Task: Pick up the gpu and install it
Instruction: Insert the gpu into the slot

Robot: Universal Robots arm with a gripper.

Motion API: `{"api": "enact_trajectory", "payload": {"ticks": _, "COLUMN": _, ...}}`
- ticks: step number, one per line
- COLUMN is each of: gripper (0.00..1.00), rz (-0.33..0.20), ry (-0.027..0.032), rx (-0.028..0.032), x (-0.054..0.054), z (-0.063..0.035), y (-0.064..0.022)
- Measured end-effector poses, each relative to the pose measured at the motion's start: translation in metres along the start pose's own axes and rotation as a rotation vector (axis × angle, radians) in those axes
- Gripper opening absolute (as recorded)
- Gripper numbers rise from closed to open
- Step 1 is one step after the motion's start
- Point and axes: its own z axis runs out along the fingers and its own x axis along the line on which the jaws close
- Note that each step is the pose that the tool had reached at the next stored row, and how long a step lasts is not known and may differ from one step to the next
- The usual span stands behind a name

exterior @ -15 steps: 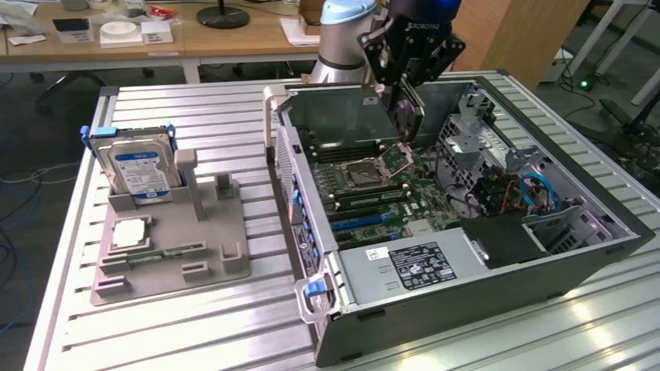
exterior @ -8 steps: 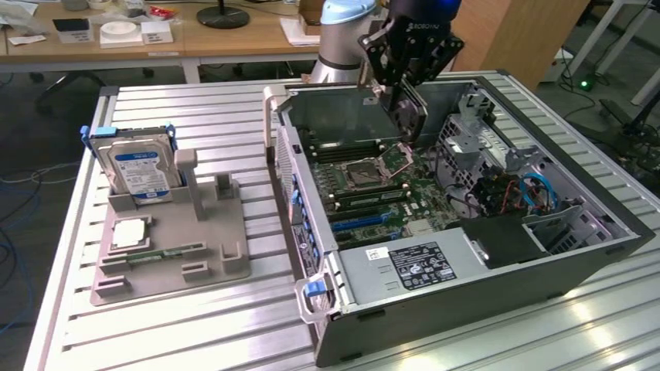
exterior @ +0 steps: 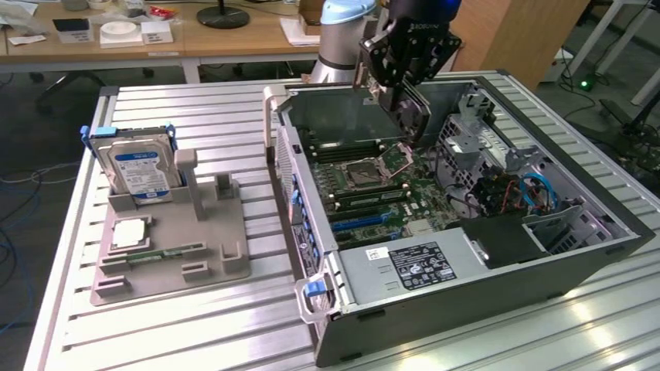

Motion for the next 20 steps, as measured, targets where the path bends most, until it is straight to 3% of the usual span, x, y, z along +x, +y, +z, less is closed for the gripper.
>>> {"api": "enact_trajectory", "payload": {"ticks": 20, "gripper": 0.28, "rz": -0.239, "ry": 0.0043, "rx": -0.0028, "x": -0.0003, "z": 0.0006, "y": 0.0}}
